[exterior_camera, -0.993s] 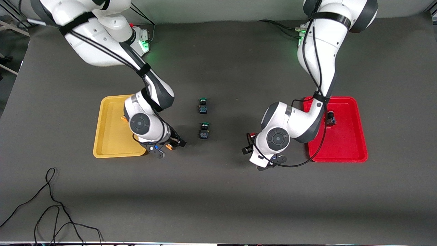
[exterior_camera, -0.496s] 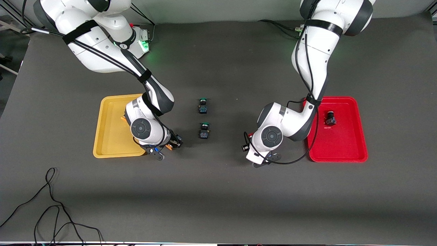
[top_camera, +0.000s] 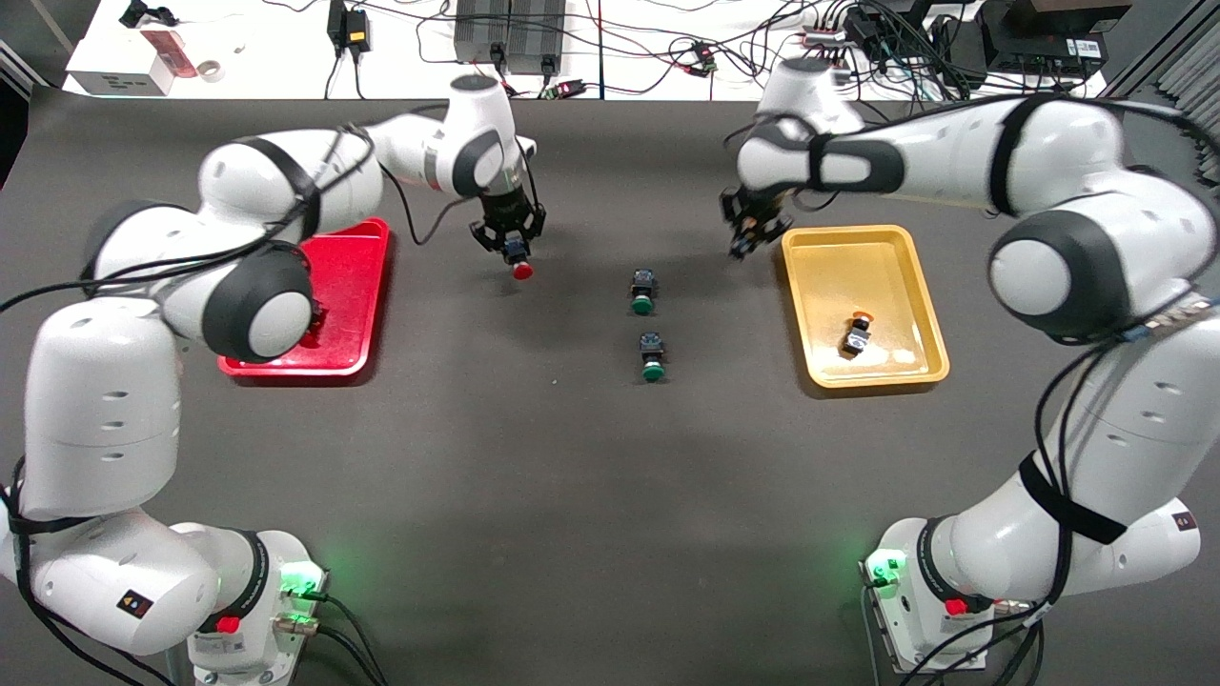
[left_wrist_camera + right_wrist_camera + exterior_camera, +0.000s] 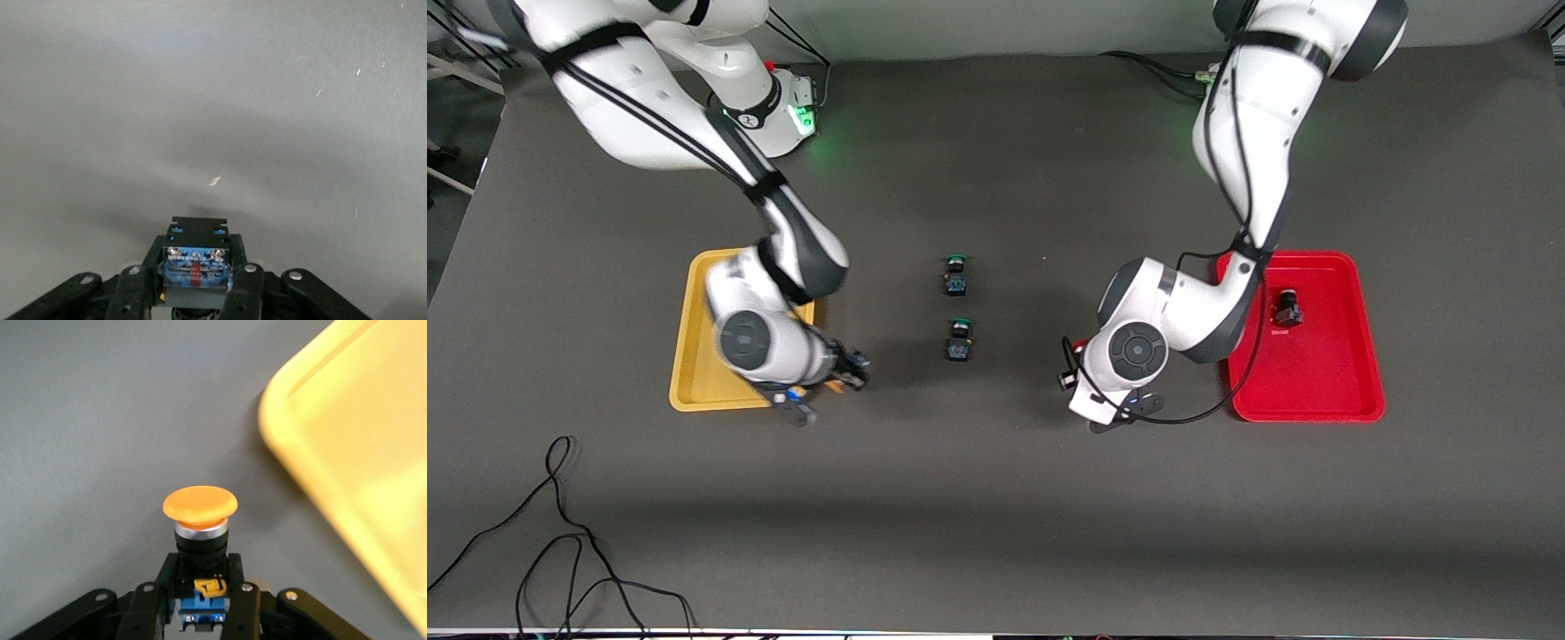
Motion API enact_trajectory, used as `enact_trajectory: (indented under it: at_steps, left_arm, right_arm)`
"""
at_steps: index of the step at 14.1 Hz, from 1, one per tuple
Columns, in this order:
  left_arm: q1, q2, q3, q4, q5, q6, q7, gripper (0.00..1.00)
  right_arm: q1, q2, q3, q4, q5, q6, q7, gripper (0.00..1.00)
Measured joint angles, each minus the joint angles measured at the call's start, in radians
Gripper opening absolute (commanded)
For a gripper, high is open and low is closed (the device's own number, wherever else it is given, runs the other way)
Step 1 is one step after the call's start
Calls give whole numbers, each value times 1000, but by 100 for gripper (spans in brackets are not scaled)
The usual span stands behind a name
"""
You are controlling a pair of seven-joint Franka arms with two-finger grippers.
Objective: Place red and yellow buttons in trays
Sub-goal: 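Place the orange button in the yellow tray while the left gripper places red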
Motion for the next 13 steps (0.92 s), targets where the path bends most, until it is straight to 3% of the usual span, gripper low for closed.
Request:
enact_trajectory:
  at_steps: [2,4,6,8,11,12,13]
  left_arm:
    - [35,-113,9,10,2,-201,23,0]
    - [106,-239,17,-8,6,-381,142,0]
    - [203,-346,21,-104,61,-420,311,0]
    - [296,-396,23,-223,140,-368,480,0]
    - [418,-380,25,-373,185,-148,693,0]
    - [445,-362,25,-411,204,-68,729,0]
    - [464,-338,25,-437,219,-1,754,0]
  right_arm:
    - [-30,-90,-47,-11,25,-86,-98,0]
    - [-35,-154,-143,-73,78,-103,-251,0]
    - [-38,-171,-228,-161,115,-61,-357,0]
    - [-42,-161,-261,-241,143,21,-382,0]
    - [-33,-141,-260,-308,178,124,-383,0]
    - [-30,-138,-260,-322,179,150,-383,6]
    - [-31,-135,-260,-329,179,160,-383,29]
